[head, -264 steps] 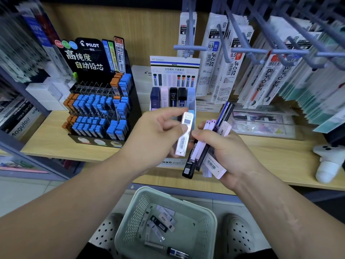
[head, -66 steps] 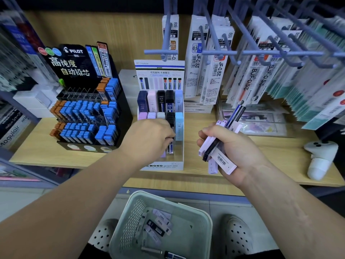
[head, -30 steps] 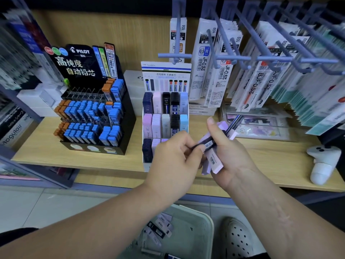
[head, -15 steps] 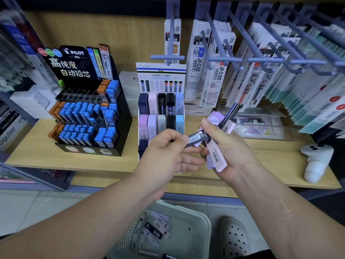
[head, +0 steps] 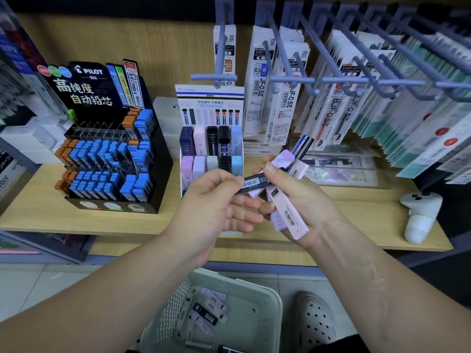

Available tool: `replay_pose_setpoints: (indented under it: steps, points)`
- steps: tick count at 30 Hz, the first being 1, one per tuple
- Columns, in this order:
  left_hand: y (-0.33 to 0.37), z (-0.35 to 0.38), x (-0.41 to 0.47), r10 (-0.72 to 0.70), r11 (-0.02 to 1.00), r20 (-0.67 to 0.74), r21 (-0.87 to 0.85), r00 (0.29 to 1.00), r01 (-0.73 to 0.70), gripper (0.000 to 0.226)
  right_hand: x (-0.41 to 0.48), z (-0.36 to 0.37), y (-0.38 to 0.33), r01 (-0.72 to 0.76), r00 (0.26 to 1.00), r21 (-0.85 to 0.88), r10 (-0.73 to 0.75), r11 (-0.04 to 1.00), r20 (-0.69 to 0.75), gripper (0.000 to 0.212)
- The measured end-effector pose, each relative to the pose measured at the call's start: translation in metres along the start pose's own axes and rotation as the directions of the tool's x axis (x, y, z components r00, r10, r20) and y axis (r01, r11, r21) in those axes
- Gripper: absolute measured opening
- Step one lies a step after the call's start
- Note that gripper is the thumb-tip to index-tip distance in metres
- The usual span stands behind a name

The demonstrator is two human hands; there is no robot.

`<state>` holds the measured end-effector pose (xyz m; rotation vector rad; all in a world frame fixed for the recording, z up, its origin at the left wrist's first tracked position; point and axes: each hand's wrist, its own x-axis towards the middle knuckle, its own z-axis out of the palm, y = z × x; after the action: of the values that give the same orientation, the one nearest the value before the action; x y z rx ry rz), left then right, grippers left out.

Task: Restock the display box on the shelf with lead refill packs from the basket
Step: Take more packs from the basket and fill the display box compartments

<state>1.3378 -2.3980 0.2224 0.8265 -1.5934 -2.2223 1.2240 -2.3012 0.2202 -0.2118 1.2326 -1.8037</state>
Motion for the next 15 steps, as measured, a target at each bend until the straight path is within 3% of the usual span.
replay_pose_setpoints:
  steps: [6, 10, 15]
  points:
    - [0.0018, -0.0017, 0.0011, 0.037, 0.999, -0.043, -0.02, 0.998, -0.038, 0.016, 0.0015, -0.0025, -0.0002, -0.022, 0.997, 0.04, 0.019, 0.999, 0.071, 0.033]
    - [0.0009, 0.0024, -0.0021, 0.017, 0.992, -0.01, -0.122, 1.0, -0.019, 0.019, -0.0003, 0.0009, -0.002, -0.076, 0.995, 0.081, 0.071, 0.994, 0.065, 0.029]
    - [0.0009, 0.0036, -0.0012, 0.015, 0.991, 0.04, -0.135, 0.999, -0.01, 0.028, -0.0028, 0.0012, -0.0039, -0.089, 0.994, 0.041, 0.086, 0.995, 0.072, 0.041]
